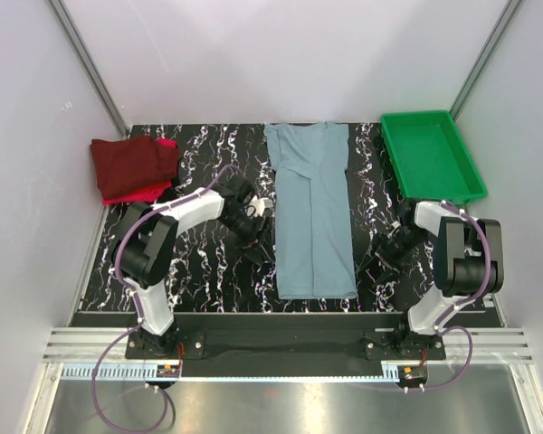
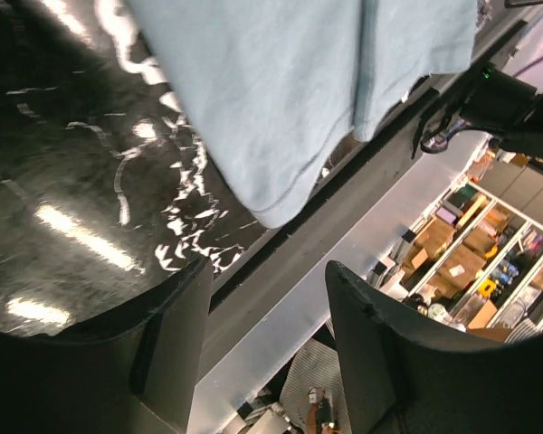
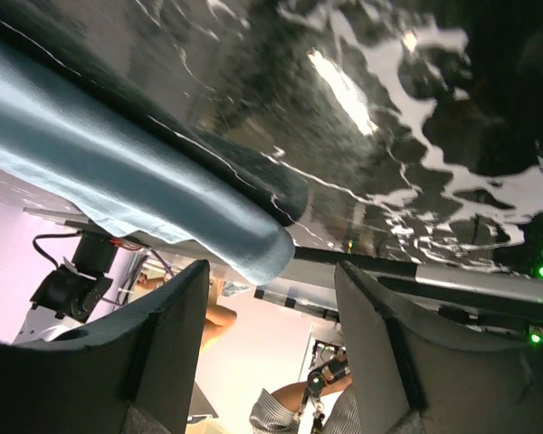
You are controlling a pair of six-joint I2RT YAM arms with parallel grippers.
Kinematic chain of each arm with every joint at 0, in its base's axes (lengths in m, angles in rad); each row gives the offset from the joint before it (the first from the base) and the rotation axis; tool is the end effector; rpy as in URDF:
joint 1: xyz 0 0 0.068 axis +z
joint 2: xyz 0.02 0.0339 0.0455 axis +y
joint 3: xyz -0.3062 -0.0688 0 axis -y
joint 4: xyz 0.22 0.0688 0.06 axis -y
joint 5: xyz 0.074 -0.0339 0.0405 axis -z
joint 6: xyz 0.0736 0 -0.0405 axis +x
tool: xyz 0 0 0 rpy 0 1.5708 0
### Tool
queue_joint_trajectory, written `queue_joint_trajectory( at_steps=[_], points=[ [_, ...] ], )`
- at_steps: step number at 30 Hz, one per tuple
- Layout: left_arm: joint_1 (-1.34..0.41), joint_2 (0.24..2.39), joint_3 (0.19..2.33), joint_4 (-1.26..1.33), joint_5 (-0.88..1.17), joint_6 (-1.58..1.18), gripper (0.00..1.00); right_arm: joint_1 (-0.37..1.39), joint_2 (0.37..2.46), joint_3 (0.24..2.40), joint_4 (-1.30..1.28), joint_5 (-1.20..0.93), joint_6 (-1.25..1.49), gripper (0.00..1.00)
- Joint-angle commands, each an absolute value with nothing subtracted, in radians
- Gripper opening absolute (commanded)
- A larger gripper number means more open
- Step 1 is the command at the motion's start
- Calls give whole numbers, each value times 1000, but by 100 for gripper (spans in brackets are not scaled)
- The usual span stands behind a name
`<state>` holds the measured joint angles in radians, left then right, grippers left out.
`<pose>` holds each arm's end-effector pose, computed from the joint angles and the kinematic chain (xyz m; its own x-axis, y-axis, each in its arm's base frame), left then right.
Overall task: Fold and stack the t-shirts
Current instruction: Fold the tshirt
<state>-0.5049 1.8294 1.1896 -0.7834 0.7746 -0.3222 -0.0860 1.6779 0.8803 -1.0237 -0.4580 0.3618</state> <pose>0.2633 -0.2043 0.2011 -0.9591 0.2715 0.0796 0.1392 0.6976 -0.7028 0.2166 0.0140 0.1668 -0.8368 0.3908 0.3835 0.5158 0.7975 0.3129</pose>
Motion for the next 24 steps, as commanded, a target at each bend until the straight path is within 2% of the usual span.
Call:
queue_joint_trajectory(
  at_steps=[1, 12, 24],
  points=[
    [-491, 1850, 1184, -735, 727, -339, 58, -84, 1696, 903, -991, -489, 374, 65],
    [-520, 1985, 1215, -698, 736, -393, 57, 43, 1741, 894, -934, -566, 425, 65],
    [-574, 1967, 1145, -621, 795, -459, 56, 68, 1729, 819, -976, -548, 434, 60]
  ],
)
